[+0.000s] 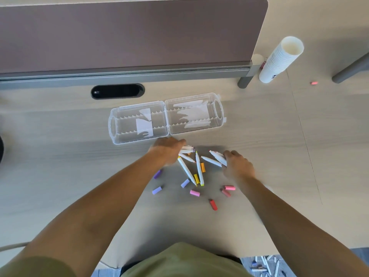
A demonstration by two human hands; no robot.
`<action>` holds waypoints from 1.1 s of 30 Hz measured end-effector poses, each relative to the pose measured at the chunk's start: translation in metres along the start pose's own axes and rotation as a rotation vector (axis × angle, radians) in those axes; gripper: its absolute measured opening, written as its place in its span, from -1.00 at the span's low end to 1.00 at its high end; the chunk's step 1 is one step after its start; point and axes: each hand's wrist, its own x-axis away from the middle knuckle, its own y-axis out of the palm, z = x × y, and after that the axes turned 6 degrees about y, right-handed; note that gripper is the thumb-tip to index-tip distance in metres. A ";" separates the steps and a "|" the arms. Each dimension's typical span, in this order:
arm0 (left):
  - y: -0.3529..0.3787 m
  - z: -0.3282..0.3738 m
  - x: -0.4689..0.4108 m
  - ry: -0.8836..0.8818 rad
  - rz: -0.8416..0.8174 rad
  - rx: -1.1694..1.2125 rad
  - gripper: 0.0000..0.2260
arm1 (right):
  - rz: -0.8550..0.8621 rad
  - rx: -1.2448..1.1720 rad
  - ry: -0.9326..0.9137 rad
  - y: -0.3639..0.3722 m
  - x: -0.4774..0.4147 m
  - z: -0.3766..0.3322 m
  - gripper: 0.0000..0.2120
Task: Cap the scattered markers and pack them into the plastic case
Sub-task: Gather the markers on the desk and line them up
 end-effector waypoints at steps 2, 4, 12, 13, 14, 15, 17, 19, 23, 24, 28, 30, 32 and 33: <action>0.003 0.000 -0.008 -0.006 -0.028 -0.051 -0.59 | -0.018 0.054 0.011 0.004 -0.003 -0.003 -0.73; 0.007 0.000 -0.014 -0.002 -0.038 -0.093 -0.59 | -0.031 0.086 0.018 0.007 -0.005 -0.006 -0.71; 0.016 0.002 -0.020 0.008 -0.015 -0.108 -0.73 | -0.090 -0.114 0.078 0.005 0.001 -0.004 -0.66; 0.017 0.001 -0.020 0.003 -0.013 -0.096 -0.74 | -0.097 -0.180 0.097 0.004 0.003 -0.002 -0.66; 0.018 0.000 -0.019 -0.004 -0.018 -0.081 -0.74 | -0.105 -0.247 0.112 0.004 0.006 0.000 -0.67; 0.018 -0.002 -0.018 -0.015 -0.024 -0.063 -0.74 | -0.109 -0.319 0.131 0.003 0.009 0.001 -0.71; 0.016 -0.004 -0.013 -0.066 -0.039 -0.009 -0.71 | -0.114 -0.472 0.193 0.003 0.017 0.002 -0.84; 0.010 -0.005 -0.004 -0.168 -0.035 0.101 -0.68 | -0.135 -0.649 0.268 0.007 0.026 -0.002 -0.93; 0.006 -0.005 0.019 -0.344 0.010 0.341 -0.69 | -0.220 -0.948 0.372 0.018 0.038 -0.017 -0.97; 0.007 -0.004 0.024 -0.358 0.019 0.359 -0.70 | -0.247 -0.997 0.391 0.020 0.039 -0.023 -0.96; 0.010 0.005 0.042 -0.399 0.031 0.352 -0.72 | -0.240 -1.005 0.427 0.024 0.039 -0.047 -0.83; 0.012 0.010 0.047 -0.421 0.038 0.336 -0.70 | -0.199 -0.935 0.396 0.029 0.037 -0.054 -0.79; 0.013 0.012 0.050 -0.430 0.063 0.330 -0.72 | -0.175 -0.868 0.358 0.035 0.035 -0.060 -0.85; 0.013 0.013 0.051 -0.419 0.076 0.326 -0.74 | -0.162 -0.832 0.354 0.037 0.035 -0.062 -0.88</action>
